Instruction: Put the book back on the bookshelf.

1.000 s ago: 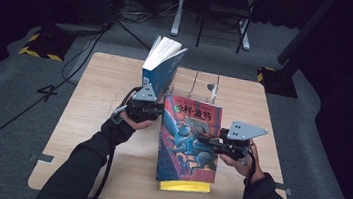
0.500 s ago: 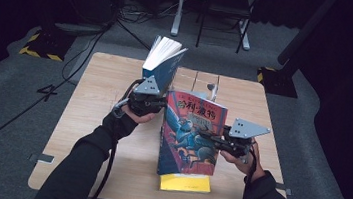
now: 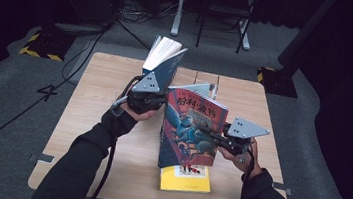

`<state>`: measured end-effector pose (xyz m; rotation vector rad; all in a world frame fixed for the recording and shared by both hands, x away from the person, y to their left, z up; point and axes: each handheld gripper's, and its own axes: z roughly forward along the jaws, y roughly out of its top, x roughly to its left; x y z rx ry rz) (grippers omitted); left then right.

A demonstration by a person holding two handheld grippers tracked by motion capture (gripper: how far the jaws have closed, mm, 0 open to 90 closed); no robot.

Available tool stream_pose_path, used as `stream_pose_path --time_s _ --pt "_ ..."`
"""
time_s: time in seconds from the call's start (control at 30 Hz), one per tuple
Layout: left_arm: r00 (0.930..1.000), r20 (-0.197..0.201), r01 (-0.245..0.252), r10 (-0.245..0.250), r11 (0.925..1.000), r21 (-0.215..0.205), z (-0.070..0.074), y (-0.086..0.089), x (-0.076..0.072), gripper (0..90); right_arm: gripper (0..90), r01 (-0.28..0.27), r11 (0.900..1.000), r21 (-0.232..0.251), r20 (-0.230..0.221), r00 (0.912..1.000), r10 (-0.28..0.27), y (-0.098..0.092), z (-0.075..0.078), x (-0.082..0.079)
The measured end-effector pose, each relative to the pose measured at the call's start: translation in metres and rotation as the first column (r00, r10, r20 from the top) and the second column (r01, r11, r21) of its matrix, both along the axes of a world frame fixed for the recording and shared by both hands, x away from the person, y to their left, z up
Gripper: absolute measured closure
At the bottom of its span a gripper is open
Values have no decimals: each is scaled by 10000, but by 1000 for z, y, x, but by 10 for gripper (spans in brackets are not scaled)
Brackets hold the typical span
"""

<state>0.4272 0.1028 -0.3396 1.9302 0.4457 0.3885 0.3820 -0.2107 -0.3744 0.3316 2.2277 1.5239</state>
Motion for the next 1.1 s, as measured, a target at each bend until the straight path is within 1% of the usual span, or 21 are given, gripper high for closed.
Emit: stream_pose_path --time_s 0.13,0.27,0.33,0.4,0.5,0.57,0.6,0.67,0.73,0.8,0.83,0.87,0.93,1.0,1.03,1.1 --pt "9998 196 92 -92 10000 5 6 -1 -4 895 829 95 9999 83 214 9997 -97 0 1 -2" --pt "9992 347 219 -215 9997 -110 14 -1 -9 896 831 105 9999 26 400 9991 -106 0 3 -5" --pt "9986 451 267 -263 9996 -75 16 -1 -13 897 834 145 9999 4 512 9986 -145 1 4 -7" --pt "9984 490 270 -267 9996 -65 18 0 -17 896 837 180 9998 10 634 9978 -181 1 4 -8" --pt "9984 500 275 -268 9995 -131 18 1 -22 895 838 136 9999 84 659 9977 -141 2 4 -11" --pt "9983 541 235 -221 9994 -249 17 3 -27 889 839 104 9999 79 746 9972 -110 2 4 -14" --pt "9982 584 168 -150 9994 -318 17 3 -30 871 839 86 9999 62 807 9967 -91 1 4 -16" --pt "9979 615 247 -218 9986 -469 16 3 -36 871 839 66 9999 76 858 9963 -73 1 4 -20" --pt "9980 589 254 -223 9983 -534 16 4 -38 858 839 43 10000 67 885 9961 -49 1 4 -23" --pt "9982 559 275 -232 9966 -779 15 3 -45 850 839 6 10000 38 968 9953 -9 -1 5 -29" --pt "9983 523 292 -244 9954 -917 15 3 -49 833 840 -7 10000 23 1022 9948 5 -1 5 -31" --pt "9980 549 352 -300 9947 -968 15 3 -50 826 840 -27 10000 -19 1082 9941 29 -2 4 -33" --pt "9982 551 287 -226 9933 -1124 14 2 -54 784 840 -43 10000 29 1111 9938 40 -4 4 -37" --pt "9980 562 367 -293 9901 -1357 12 1 -60 774 840 -89 9999 75 1126 9936 80 -7 3 -41" --pt "9981 562 315 -235 9890 -1443 11 0 -62 752 840 -102 9999 74 1175 9930 93 -8 2 -44" --pt "9977 636 326 -234 9887 -1462 8 0 -67 713 842 -113 9999 71 1386 9903 102 -9 1 -49"
